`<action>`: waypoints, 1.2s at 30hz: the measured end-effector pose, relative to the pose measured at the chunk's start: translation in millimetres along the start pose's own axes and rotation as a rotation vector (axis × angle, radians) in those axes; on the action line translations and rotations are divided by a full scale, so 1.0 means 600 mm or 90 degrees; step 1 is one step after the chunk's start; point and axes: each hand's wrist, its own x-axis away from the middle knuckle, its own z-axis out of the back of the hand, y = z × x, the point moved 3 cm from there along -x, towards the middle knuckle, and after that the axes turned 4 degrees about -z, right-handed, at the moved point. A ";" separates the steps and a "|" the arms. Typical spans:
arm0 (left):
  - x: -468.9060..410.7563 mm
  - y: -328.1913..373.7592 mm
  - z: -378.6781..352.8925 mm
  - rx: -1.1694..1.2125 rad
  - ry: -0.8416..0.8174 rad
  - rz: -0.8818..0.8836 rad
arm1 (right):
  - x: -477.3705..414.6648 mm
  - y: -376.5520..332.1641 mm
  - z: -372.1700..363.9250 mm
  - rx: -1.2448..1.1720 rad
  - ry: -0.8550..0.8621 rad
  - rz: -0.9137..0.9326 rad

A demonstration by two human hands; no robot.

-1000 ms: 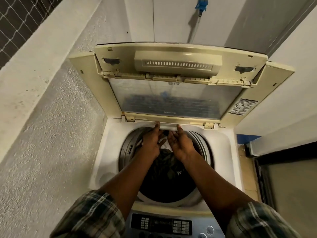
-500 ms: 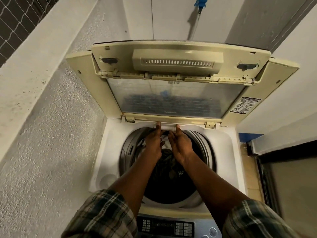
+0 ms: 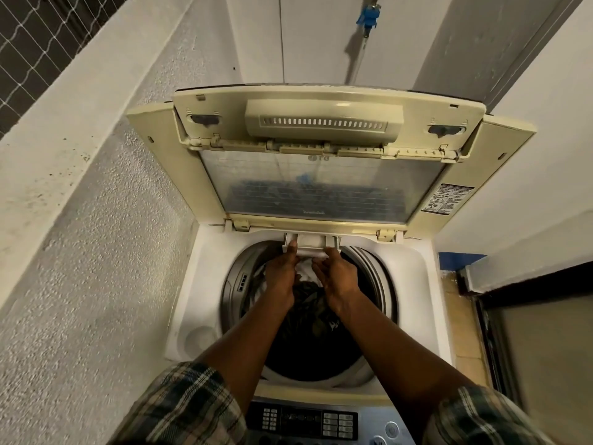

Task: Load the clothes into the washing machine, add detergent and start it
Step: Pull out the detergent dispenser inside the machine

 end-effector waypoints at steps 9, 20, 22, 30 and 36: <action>0.041 0.006 0.014 -0.055 -0.009 0.015 | 0.034 0.008 0.017 0.008 -0.035 -0.041; 0.152 0.050 0.057 -0.063 -0.009 -0.020 | 0.120 0.015 0.047 0.177 -0.122 -0.022; 0.185 0.059 0.072 -0.086 0.004 -0.062 | 0.147 0.015 0.049 0.212 -0.154 -0.009; 0.298 0.089 0.154 -0.147 0.087 -0.210 | 0.261 0.012 0.012 0.326 -0.285 0.073; 0.409 0.140 0.216 -0.099 0.129 -0.293 | 0.351 0.021 -0.049 0.413 -0.412 0.131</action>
